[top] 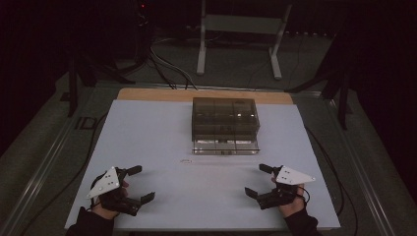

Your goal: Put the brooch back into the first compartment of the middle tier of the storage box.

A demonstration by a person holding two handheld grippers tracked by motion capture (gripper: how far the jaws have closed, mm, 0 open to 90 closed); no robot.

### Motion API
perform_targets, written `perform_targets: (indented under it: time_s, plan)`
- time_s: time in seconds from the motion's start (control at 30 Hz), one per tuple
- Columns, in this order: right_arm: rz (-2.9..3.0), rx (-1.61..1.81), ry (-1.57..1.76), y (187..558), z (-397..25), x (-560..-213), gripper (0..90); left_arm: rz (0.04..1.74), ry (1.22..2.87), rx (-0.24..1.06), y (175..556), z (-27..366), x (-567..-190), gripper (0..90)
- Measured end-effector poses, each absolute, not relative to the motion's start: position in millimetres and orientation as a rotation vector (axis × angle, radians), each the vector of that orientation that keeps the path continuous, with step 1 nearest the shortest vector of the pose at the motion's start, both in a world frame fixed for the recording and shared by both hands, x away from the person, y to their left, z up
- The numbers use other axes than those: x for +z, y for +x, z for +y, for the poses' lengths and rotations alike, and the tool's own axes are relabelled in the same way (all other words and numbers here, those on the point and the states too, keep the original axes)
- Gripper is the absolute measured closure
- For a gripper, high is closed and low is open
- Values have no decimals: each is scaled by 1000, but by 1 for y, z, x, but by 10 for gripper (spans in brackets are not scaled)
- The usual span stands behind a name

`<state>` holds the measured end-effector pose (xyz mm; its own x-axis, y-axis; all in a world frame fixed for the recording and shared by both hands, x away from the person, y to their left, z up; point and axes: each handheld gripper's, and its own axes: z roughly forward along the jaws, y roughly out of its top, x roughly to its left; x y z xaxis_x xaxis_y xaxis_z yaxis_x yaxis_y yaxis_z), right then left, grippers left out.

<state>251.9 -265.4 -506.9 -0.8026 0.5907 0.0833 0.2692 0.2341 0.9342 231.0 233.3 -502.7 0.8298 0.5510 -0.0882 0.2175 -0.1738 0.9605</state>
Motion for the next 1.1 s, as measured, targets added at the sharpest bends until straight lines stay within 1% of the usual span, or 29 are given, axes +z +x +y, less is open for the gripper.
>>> perform_targets:
  time_s: [0.63,0.87,1.1]
  plan:
    - [2234,1566,790,253,-263,-508,0,606,1760,326,231,234,-499,3]
    - [2216,1583,782,252,-262,-505,0,617,1744,317,236,237,-485,3]
    - [2211,1587,790,252,-263,-506,0,622,1751,320,248,236,-474,3]
